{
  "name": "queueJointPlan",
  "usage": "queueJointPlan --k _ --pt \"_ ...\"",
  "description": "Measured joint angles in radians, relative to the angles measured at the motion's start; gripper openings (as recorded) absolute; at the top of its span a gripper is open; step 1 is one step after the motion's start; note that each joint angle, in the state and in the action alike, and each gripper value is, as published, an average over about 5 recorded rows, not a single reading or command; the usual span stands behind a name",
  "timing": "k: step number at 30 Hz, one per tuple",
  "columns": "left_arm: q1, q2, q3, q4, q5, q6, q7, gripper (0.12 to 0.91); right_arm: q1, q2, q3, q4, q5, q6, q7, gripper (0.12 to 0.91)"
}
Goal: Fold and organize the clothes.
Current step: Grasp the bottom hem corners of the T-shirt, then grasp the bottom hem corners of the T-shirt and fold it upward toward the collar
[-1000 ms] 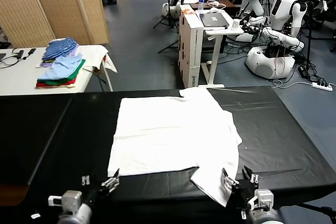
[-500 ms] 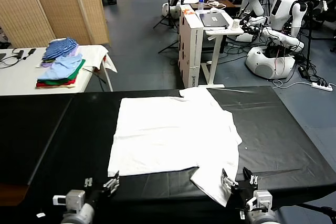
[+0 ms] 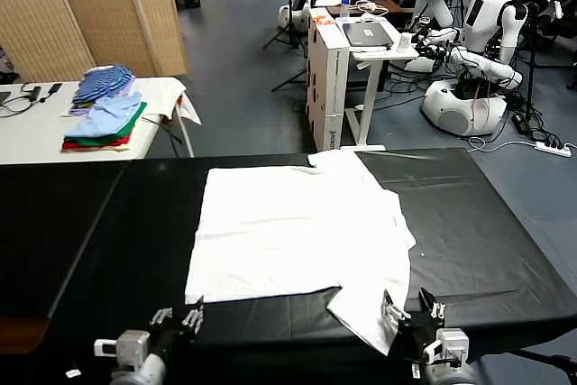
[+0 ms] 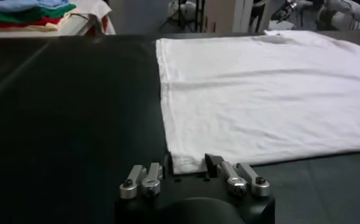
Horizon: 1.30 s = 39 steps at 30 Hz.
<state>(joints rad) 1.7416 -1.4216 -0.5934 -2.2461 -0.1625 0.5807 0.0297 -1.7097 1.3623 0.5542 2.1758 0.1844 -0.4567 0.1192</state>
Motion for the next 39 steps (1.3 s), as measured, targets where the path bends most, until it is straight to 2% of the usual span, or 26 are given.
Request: queueJointPlan --k 6,11,17,25,31,39 --pt "0.003 0.002 0.001 -0.002 -0.001 0.000 0.000 0.438 -0.004 0.002 -0.001 0.008 0.000 -0.001 0.005 0.192" --pt "0.004 0.002 0.003 -0.004 -0.003 0.003 0.000 0.397 -0.013 0.006 -0.002 0.024 0.000 -0.004 0.012 0.151" --pt "0.010 0.003 0.005 -0.021 -0.006 0.013 0.000 0.161 -0.019 0.011 -0.001 0.051 0.031 -0.014 0.029 0.151" --pt "0.012 0.012 0.000 -0.048 -0.033 0.039 0.000 0.146 -0.033 0.014 0.013 0.111 0.141 -0.037 0.077 0.151" --pt "0.027 0.020 -0.014 -0.077 -0.064 0.063 0.000 0.146 -0.054 0.015 0.047 0.192 0.313 -0.093 0.158 0.151" --pt "0.053 0.040 -0.042 -0.148 -0.111 0.135 0.001 0.146 -0.034 0.007 0.077 0.251 0.497 -0.103 0.201 0.151"
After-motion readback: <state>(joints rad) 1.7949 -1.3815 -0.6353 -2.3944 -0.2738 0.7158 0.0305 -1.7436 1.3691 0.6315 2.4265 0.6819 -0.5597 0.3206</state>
